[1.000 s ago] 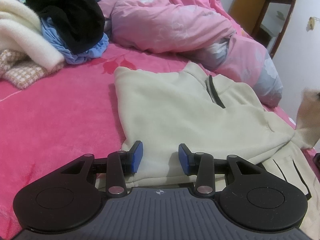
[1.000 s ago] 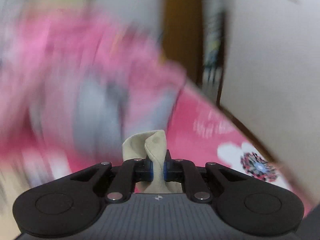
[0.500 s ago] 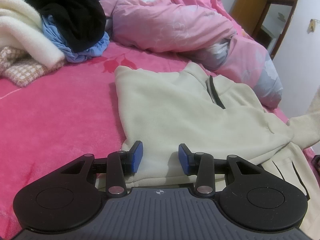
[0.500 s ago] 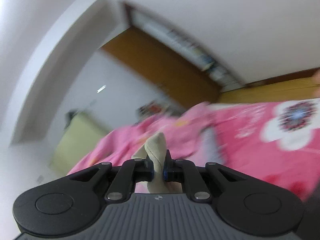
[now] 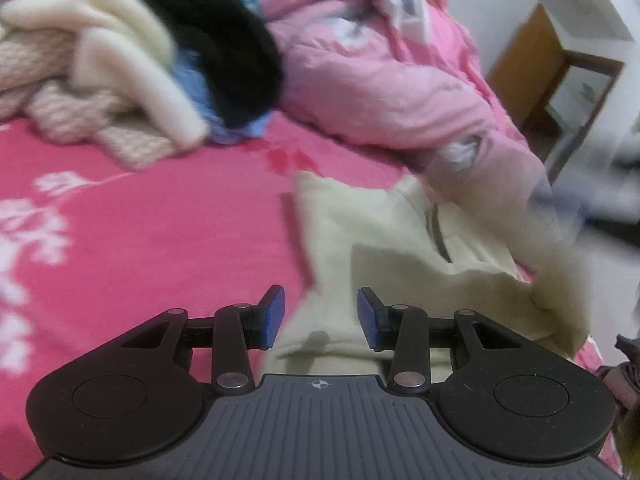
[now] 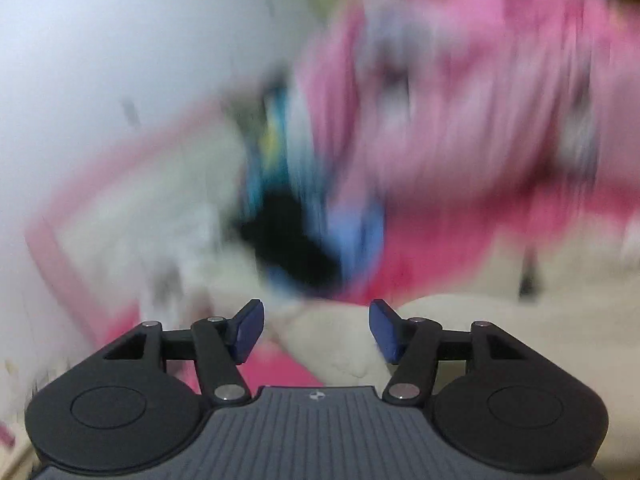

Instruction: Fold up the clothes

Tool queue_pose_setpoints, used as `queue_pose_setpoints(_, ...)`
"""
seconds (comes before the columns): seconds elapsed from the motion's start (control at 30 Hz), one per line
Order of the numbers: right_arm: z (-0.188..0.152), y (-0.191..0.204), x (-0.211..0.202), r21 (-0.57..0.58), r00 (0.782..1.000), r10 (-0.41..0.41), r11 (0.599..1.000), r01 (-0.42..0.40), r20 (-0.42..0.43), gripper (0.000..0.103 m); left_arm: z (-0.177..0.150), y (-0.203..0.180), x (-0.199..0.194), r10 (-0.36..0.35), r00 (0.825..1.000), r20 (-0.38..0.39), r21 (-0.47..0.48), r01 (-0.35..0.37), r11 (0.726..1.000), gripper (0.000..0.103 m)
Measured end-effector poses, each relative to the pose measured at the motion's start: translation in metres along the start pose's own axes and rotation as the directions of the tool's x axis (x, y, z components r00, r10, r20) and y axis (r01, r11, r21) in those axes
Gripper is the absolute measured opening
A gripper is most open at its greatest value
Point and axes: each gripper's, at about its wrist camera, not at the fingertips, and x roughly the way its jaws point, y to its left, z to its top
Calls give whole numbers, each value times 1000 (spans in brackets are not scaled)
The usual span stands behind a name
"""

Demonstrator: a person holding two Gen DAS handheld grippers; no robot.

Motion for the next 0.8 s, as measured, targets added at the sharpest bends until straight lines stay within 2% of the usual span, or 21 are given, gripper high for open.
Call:
queue_pose_setpoints(0.03,-17,-7,1,54,1000,16,998,-15,-17,60,1,3,-5,9,1000,3,-3,-9,1000,40)
queue_pose_setpoints(0.1,-39,-26,-16,148,998,66,987,-66,7,60,3,10,-15,26,1000,8,-8,-26,1000,40)
queue_pose_setpoints(0.2,-61,-52,-66,229,996,41,972,-59,84,60,6,19,-30,52,999,16,-16,-52,999,40)
queue_pose_setpoints(0.33,-74,-91,-148,268,979,-117,961,69,168,59,24,-13,-26,21,1000,17,81,-22,996,40)
queue_pose_setpoints(0.43,-78,-125,-200,275,938,-274,938,212,211,56,41,-63,-11,-37,999,-11,200,38,979,47)
queue_pose_setpoints(0.5,-78,-145,-218,248,900,-372,916,316,227,56,54,-103,6,-84,995,-54,273,95,957,50)
queue_pose_setpoints(0.57,-78,-159,-219,181,872,-437,897,404,222,55,67,-147,28,-129,986,-105,340,157,927,50)
queue_pose_setpoints(0.7,-84,-176,-196,-40,861,-476,871,490,179,52,85,-232,87,-190,957,-218,447,271,852,53)
queue_pose_setpoints(0.77,-89,-180,-187,-134,853,-494,846,517,169,49,87,-276,123,-210,929,-303,485,341,805,54)
queue_pose_setpoints(0.8,-89,-182,-184,-145,855,-490,846,514,171,48,85,-294,140,-205,919,-336,502,359,787,54)
